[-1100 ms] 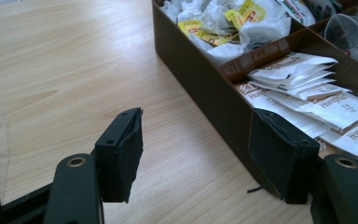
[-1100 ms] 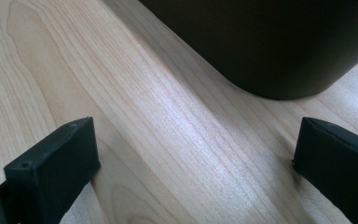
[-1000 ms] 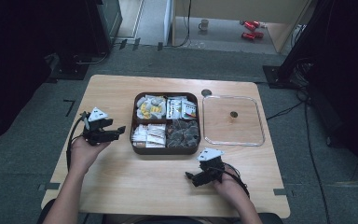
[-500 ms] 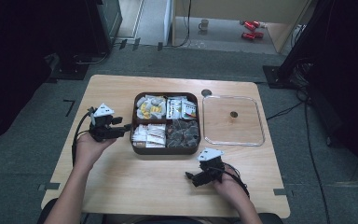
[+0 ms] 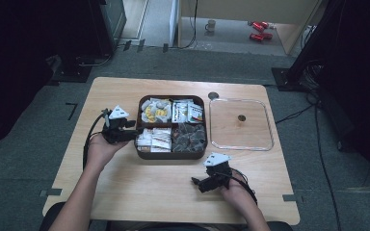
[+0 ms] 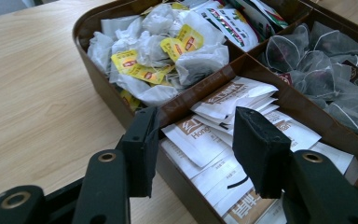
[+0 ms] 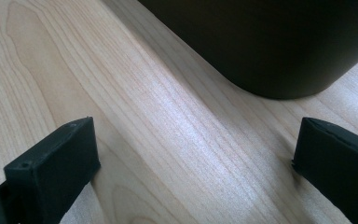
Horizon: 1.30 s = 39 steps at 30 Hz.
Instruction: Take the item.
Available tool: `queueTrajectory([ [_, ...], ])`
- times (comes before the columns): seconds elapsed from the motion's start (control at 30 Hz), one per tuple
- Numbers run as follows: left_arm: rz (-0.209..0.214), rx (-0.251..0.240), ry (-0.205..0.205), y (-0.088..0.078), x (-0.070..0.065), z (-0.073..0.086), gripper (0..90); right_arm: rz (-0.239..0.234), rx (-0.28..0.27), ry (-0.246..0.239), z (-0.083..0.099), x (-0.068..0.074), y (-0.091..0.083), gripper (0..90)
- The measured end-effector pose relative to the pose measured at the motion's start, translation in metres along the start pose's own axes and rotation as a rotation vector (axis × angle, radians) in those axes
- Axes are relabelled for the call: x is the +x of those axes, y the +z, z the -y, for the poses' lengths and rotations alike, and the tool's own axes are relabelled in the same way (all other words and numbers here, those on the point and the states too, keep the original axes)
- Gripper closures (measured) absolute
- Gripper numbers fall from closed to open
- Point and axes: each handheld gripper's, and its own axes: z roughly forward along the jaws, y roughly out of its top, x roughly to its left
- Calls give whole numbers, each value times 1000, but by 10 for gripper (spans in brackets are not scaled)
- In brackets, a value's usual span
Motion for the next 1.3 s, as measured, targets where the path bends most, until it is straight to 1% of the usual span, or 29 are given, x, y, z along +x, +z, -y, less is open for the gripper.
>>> queueTrajectory([
  [0.17,15,10,6,7,-2,-2,558,2,0,2,0,0,0,0],
  [0.27,17,14,4,9,-3,-3,563,3,-1,3,0,0,0,0],
  [0.37,25,19,-7,13,-2,-4,568,3,-1,4,0,0,0,0],
  [0.63,21,32,26,24,-6,-4,639,3,-1,4,0,0,0,0],
  [0.83,43,28,35,30,-7,-3,669,3,-1,4,0,0,0,0],
  [0.9,51,20,40,32,-8,-3,687,3,-1,4,0,0,0,0],
  [1.1,68,35,63,39,-12,-4,711,5,-1,6,1,1,-1,0],
  [1.3,75,59,64,45,-11,-3,725,6,-2,9,1,1,-1,0],
])
